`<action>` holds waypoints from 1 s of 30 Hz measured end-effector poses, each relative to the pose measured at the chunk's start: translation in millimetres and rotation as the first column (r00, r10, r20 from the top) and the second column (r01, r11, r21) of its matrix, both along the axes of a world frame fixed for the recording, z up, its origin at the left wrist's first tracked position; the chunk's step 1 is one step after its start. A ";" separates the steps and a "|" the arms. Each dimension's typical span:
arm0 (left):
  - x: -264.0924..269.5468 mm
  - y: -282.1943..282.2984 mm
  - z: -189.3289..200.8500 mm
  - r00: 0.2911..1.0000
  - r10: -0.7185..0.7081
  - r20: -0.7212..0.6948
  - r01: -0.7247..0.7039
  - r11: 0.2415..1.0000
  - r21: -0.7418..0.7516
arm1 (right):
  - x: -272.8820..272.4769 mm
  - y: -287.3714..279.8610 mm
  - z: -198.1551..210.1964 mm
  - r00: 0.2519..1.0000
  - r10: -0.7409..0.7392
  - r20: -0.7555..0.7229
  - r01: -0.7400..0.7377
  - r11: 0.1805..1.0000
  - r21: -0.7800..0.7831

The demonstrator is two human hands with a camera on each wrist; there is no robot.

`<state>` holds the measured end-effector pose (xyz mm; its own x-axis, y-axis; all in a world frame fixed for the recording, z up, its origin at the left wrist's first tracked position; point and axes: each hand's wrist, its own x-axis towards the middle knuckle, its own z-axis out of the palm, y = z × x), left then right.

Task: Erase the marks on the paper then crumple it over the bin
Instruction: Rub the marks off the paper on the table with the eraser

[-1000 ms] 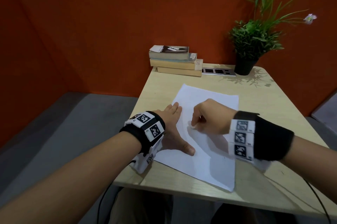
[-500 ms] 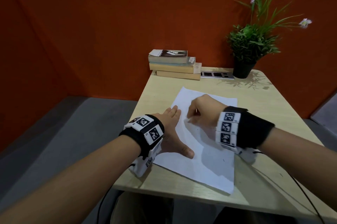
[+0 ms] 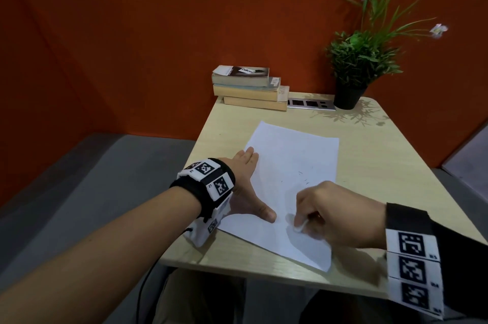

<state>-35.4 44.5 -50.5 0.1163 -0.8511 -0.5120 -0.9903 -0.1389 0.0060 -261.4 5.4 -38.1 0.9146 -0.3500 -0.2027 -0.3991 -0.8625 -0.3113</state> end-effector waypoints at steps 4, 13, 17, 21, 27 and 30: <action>-0.1 0.3 0.5 1.000 0.001 0.000 -0.001 1.000 -0.006 | 13.7 -15.2 5.0 0.999 -0.033 0.011 0.033 0.999 0.015; 3.5 -3.5 -2.3 1.000 0.022 -0.014 -0.022 1.000 0.006 | 68.2 -59.1 -4.1 0.967 -0.216 0.136 0.226 0.972 -0.064; 2.0 -2.1 -3.2 1.000 0.017 0.007 -0.017 1.000 0.003 | 43.1 -39.0 -3.6 0.987 -0.128 0.094 0.136 0.988 -0.075; 1.7 -2.5 -0.6 1.000 0.006 -0.013 -0.006 1.000 0.019 | 8.8 -14.7 -2.4 0.998 -0.051 0.039 0.053 0.997 -0.061; 3.7 -2.6 -2.7 1.000 -0.008 -0.011 0.008 1.000 0.004 | 3.1 -16.8 6.8 1.000 -0.014 -0.008 0.015 1.000 0.004; 2.3 -1.7 -4.2 1.000 0.002 -0.004 -0.002 1.000 -0.018 | 29.9 -41.9 7.8 0.988 -0.124 0.095 0.129 0.990 -0.048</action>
<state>-33.0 42.9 -54.6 0.1158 -0.8600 -0.4969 -0.9900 -0.1406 0.0126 -231.5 -36.5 -30.2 0.8758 -0.4726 -0.0982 -0.4785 -0.8232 -0.3056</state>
